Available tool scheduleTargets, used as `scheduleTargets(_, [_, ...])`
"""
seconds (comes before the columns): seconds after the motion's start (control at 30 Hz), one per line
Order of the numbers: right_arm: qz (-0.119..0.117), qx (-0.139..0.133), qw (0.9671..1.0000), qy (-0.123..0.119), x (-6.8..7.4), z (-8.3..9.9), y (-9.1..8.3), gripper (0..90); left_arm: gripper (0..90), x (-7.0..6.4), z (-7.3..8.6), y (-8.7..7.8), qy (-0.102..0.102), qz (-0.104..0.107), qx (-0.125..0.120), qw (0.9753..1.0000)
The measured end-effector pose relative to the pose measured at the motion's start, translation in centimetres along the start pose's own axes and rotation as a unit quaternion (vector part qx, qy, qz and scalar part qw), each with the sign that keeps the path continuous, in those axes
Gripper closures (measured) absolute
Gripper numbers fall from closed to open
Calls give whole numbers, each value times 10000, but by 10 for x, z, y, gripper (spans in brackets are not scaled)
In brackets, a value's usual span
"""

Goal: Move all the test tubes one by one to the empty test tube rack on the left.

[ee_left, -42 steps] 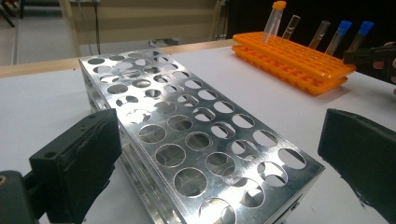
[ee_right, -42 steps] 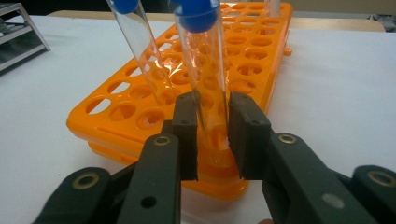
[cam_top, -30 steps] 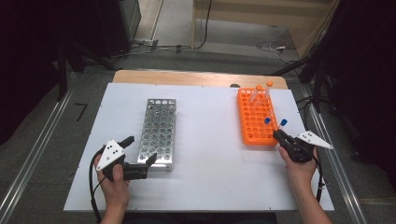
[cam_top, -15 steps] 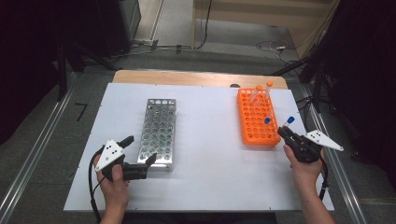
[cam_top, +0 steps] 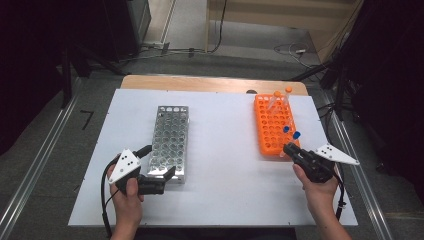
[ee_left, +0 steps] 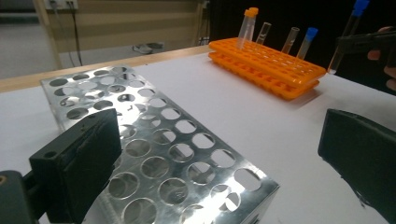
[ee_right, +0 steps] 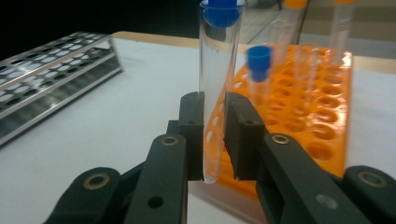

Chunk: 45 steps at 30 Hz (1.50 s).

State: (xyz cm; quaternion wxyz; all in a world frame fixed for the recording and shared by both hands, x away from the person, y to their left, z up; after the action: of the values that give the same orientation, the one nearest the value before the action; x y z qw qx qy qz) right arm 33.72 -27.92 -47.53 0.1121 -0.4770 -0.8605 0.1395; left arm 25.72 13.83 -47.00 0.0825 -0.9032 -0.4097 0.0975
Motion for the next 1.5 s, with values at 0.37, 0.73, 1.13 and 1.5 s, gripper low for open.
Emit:
scheduleTargets(0.37, [-853, 173, 9959, -259, 52, 2, 11, 755, 0, -30, -7, 21, -6, 520, 70, 9986])
scheduleTargets(0.73, [-1570, 400, 9857, -460, 98, 8, 19, 755, 76, -59, -9, 42, -59, 879, 197, 9959])
scheduleTargets(1.13, [-2101, 568, 9727, -810, 139, 17, 24, 755, 317, -86, -11, 61, -130, 1256, 440, 9910])
scheduleTargets(1.5, [-2489, 652, 9600, -1107, 166, 24, 25, 755, 537, -100, -10, 68, -231, 1808, 447, 9822])
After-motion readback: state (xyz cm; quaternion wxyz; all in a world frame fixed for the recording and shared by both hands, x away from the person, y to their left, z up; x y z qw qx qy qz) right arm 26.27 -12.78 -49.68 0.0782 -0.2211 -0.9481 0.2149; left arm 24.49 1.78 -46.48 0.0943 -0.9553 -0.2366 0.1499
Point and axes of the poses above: each handheld gripper's, and its own axes: y roughly forward along the jaws, z roughly out of its underside, x roughly to its left, the point moved 6 cm from there along y, roughly forward along the jaws, and after that the axes turned 5 degrees about z, right-handed, at the moved point
